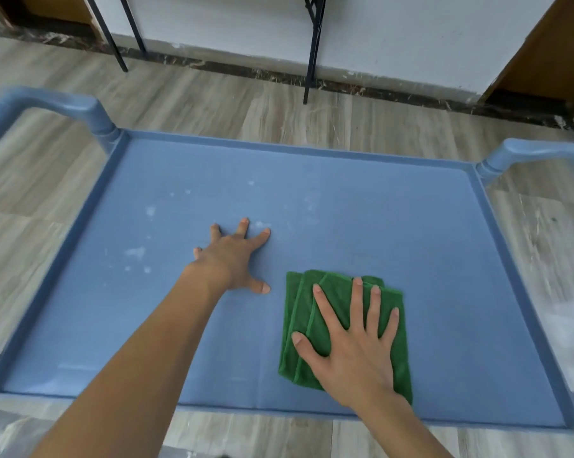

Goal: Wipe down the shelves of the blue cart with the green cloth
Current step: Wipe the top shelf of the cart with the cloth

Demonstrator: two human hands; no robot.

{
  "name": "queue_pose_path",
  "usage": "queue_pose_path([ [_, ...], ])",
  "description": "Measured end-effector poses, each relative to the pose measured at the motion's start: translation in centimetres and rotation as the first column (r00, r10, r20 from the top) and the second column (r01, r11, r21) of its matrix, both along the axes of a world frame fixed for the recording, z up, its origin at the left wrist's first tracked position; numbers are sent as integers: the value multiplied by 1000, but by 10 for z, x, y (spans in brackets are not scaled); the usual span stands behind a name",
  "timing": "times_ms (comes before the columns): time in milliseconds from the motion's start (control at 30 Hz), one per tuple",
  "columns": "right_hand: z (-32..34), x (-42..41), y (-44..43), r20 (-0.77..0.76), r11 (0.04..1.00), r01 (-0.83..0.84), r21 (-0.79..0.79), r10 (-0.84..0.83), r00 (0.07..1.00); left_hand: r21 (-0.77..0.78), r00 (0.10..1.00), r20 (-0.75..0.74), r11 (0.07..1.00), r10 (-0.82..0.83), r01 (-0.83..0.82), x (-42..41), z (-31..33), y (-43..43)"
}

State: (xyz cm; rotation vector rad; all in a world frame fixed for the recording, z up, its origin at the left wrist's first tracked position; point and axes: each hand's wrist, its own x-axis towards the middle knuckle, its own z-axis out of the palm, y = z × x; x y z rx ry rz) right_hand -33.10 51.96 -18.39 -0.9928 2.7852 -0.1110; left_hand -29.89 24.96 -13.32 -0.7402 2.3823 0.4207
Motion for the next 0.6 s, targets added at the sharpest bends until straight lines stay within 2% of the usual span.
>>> queue_pose_path([
  [267, -10, -87, -90, 0, 992, 122, -9, -122, 993, 30, 999, -11, 999, 36, -36, -1, -4, 4],
  [600, -3, -199, -198, 73, 997, 75, -2, -74, 995, 14, 997, -38, 998, 64, -64, -4, -7, 4],
])
